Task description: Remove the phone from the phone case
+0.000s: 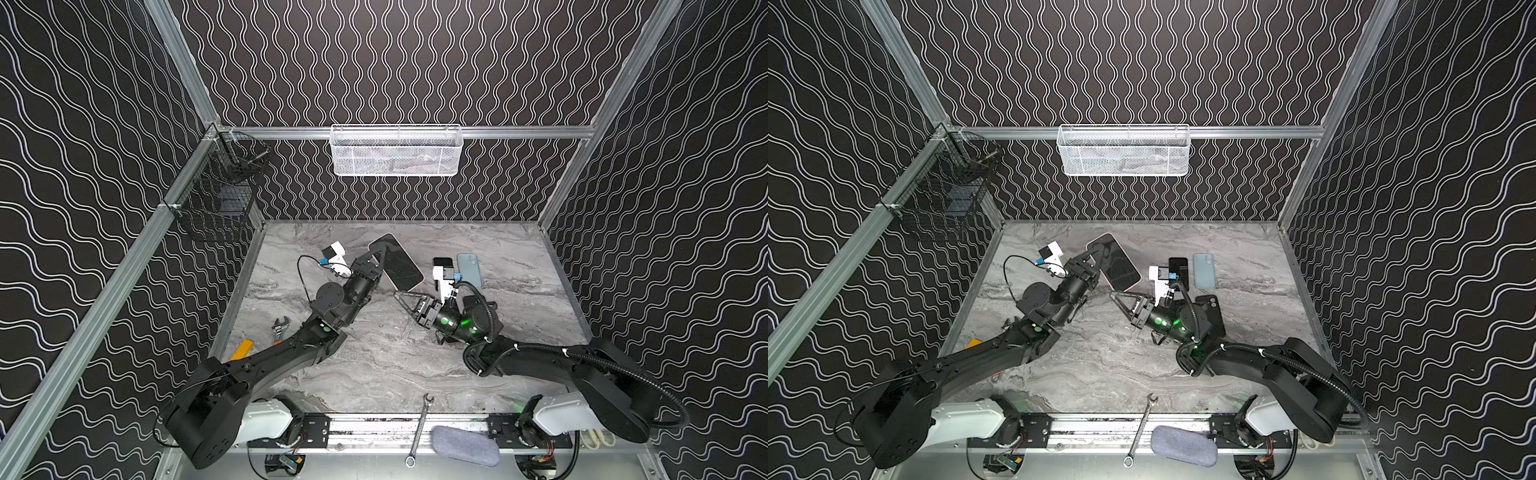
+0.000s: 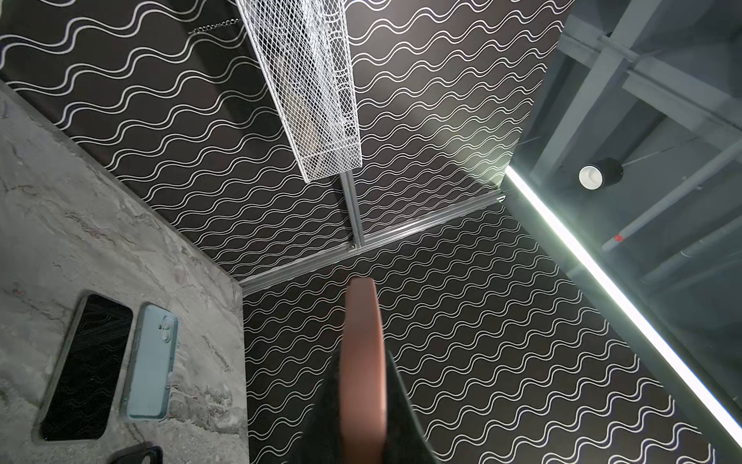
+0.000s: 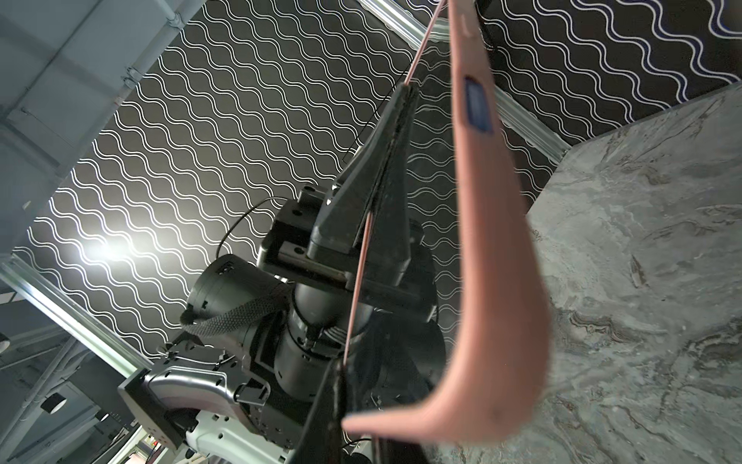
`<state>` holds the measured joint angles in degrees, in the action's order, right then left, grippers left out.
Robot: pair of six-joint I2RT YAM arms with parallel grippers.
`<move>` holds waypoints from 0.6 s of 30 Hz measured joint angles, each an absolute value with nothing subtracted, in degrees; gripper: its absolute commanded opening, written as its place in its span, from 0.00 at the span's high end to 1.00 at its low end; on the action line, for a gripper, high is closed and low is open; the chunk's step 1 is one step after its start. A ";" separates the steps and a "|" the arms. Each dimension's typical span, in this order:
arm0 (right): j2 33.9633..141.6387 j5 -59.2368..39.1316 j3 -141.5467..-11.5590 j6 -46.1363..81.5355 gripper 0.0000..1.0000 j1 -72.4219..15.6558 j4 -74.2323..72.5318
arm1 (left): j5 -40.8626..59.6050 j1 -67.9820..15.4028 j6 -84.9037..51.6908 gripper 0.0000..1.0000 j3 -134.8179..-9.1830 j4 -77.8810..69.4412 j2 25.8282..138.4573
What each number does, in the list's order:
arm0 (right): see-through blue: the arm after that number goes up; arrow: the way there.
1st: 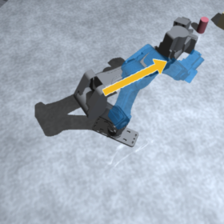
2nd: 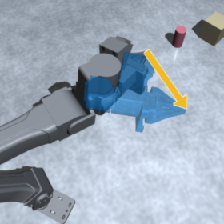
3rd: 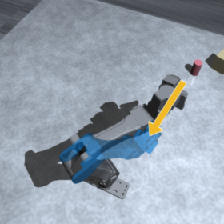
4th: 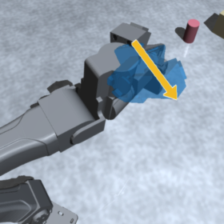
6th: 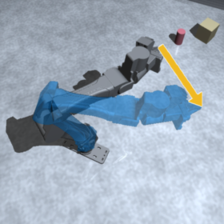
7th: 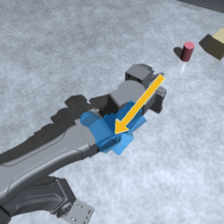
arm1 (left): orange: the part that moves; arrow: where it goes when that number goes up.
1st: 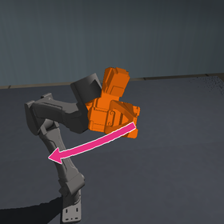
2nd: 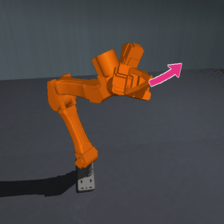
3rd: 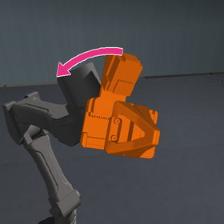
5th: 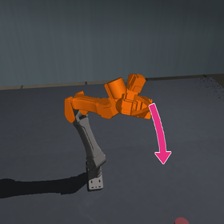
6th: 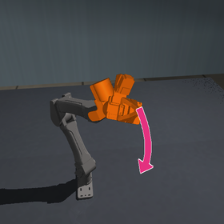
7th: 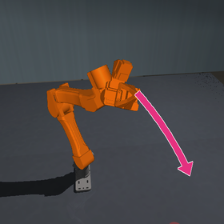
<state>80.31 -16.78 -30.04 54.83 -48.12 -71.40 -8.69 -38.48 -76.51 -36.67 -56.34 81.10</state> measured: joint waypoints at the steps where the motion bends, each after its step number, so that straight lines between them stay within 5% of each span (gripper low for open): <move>1: 80.07 -16.73 -30.04 54.46 0.92 -48.12 -71.16 | -8.56 -38.48 -76.53 1.00 -36.73 -56.40 81.10; 18: 75.29 -11.46 -30.04 39.75 0.91 -49.56 -62.70 | -8.36 -38.54 -82.17 1.00 -37.47 -54.89 81.43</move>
